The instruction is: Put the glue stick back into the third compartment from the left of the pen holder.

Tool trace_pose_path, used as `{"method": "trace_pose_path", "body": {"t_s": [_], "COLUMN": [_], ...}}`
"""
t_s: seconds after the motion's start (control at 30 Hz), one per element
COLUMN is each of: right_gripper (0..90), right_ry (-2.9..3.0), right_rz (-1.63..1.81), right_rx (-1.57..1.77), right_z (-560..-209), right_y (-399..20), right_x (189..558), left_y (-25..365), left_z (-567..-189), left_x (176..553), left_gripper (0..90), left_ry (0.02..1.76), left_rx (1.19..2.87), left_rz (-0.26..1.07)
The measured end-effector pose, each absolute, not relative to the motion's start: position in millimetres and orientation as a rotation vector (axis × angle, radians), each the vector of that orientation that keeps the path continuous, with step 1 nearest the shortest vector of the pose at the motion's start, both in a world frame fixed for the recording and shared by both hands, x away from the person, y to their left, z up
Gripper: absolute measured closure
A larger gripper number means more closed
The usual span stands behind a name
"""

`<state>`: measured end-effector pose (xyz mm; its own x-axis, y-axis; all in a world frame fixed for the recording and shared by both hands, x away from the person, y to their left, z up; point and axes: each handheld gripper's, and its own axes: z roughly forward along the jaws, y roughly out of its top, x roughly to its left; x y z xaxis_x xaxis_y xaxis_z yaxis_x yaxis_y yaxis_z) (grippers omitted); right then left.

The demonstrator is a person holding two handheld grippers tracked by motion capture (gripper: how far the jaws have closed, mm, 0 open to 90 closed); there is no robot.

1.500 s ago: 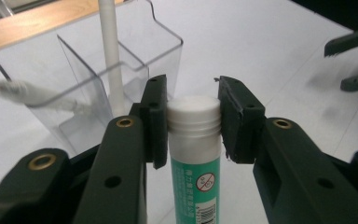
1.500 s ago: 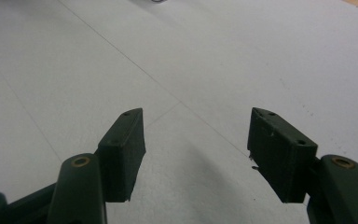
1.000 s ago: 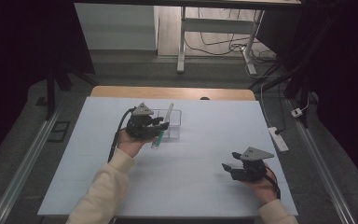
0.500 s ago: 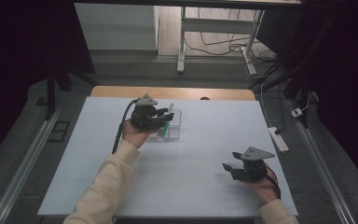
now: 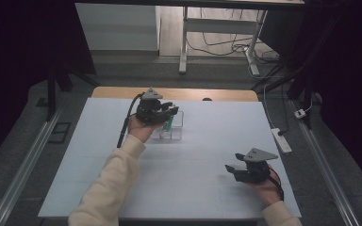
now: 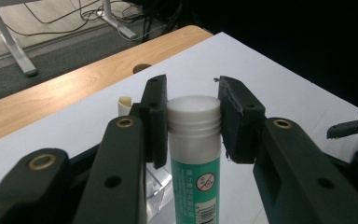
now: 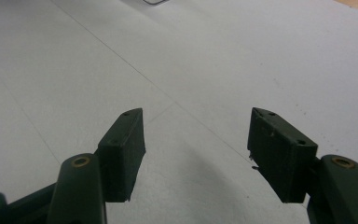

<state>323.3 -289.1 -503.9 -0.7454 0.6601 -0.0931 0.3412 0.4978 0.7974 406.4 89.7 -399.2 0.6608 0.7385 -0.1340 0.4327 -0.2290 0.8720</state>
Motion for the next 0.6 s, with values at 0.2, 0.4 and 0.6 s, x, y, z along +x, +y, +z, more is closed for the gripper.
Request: {"method": "trace_pose_path", "body": {"t_s": [0.2,0.4,0.6], "right_gripper": [36.4,36.3,36.4], "right_ry": [2.357,2.36,2.356], "right_rz": [1.13,1.122,1.127], "right_rx": [0.833,0.834,0.839], "right_z": [-503.7,-503.4,-503.7], "right_y": [-289.3,-290.0,-290.6], "right_x": [323.2,323.5,323.8], "left_y": [85.8,84.1,80.0], "left_z": [-394.5,-393.6,-394.8], "left_x": [414.8,425.4,433.2], "left_gripper": [64.7,64.7,64.7], "left_ry": [0.932,0.954,0.965], "left_rx": [1.865,1.85,1.851], "left_rz": [0.391,0.389,0.401]}}
